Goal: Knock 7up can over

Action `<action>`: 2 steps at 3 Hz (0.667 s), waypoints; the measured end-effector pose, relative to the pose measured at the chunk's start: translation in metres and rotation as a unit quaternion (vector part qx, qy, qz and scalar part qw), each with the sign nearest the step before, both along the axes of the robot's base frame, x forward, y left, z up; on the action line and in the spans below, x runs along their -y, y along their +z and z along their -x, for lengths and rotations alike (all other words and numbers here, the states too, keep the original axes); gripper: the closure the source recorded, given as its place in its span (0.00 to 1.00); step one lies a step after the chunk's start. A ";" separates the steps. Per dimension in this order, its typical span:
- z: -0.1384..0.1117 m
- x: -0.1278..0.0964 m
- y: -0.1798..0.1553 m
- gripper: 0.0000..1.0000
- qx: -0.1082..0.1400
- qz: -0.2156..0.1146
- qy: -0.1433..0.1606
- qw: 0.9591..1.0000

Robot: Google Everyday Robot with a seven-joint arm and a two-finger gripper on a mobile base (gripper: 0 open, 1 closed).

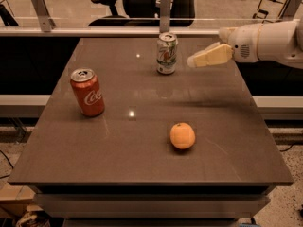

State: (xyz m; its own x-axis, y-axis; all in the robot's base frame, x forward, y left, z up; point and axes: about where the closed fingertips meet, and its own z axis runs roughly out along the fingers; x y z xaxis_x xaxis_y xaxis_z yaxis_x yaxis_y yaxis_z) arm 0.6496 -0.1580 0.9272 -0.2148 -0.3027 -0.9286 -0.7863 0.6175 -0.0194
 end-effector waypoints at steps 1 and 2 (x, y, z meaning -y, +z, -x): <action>-0.006 -0.023 -0.005 0.00 0.025 -0.047 0.024 0.998; -0.013 -0.043 -0.012 0.00 0.040 -0.073 0.043 0.996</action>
Offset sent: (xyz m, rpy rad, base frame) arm 0.0210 0.0594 -0.0193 0.2032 -0.1159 0.1196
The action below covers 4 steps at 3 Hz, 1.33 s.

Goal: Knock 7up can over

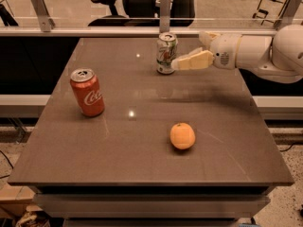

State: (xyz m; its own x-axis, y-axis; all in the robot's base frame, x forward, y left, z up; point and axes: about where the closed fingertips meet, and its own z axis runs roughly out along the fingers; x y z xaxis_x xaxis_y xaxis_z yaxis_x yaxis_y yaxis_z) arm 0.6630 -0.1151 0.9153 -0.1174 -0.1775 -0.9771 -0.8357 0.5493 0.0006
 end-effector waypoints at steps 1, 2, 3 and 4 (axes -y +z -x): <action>-0.008 -0.013 -0.002 0.00 0.012 -0.009 0.014 1.000; -0.016 -0.021 -0.002 0.00 0.023 -0.013 0.023 0.999; -0.022 -0.028 -0.003 0.00 0.032 -0.014 0.028 0.999; -0.028 -0.036 -0.008 0.00 0.036 -0.011 0.026 0.999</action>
Offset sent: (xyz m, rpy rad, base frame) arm 0.0253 0.0232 -0.0025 0.0339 -0.0737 0.0575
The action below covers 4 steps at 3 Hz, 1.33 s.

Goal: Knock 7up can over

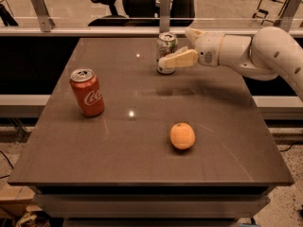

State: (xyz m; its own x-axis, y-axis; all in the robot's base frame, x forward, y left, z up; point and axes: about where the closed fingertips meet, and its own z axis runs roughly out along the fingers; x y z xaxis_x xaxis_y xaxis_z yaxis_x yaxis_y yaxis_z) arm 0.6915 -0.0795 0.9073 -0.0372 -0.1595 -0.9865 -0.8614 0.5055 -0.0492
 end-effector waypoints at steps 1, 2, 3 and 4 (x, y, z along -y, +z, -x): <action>-0.016 -0.015 -0.008 0.00 0.002 0.011 -0.001 1.000; -0.024 -0.025 -0.008 0.00 0.006 0.013 0.005 1.000; -0.029 -0.033 -0.008 0.16 0.006 0.012 0.012 1.000; -0.029 -0.036 -0.009 0.41 0.005 0.012 0.014 1.000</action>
Offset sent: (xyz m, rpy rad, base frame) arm 0.0286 0.0184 -0.0110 -0.0371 -0.0082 -0.0129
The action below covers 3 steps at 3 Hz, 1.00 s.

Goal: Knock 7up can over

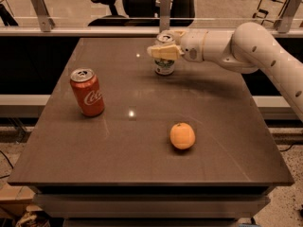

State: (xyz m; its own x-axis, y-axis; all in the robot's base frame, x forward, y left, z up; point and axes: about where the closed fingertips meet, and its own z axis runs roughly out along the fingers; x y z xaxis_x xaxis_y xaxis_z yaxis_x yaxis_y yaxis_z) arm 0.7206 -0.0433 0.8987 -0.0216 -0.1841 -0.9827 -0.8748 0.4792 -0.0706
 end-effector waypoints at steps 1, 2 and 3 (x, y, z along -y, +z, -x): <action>0.000 -0.003 0.000 0.64 0.000 0.000 0.002 1.000; 0.000 -0.006 -0.001 0.87 -0.001 -0.001 0.005 1.000; 0.001 -0.009 -0.001 1.00 -0.001 -0.001 0.007 1.000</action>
Offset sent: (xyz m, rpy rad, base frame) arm -0.0002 0.0028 -0.0002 0.0005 0.0006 0.0043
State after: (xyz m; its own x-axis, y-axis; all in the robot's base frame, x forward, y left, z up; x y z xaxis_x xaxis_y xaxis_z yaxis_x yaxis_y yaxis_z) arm 0.7199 -0.0342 0.8979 -0.0210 -0.1827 -0.9829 -0.8815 0.4673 -0.0681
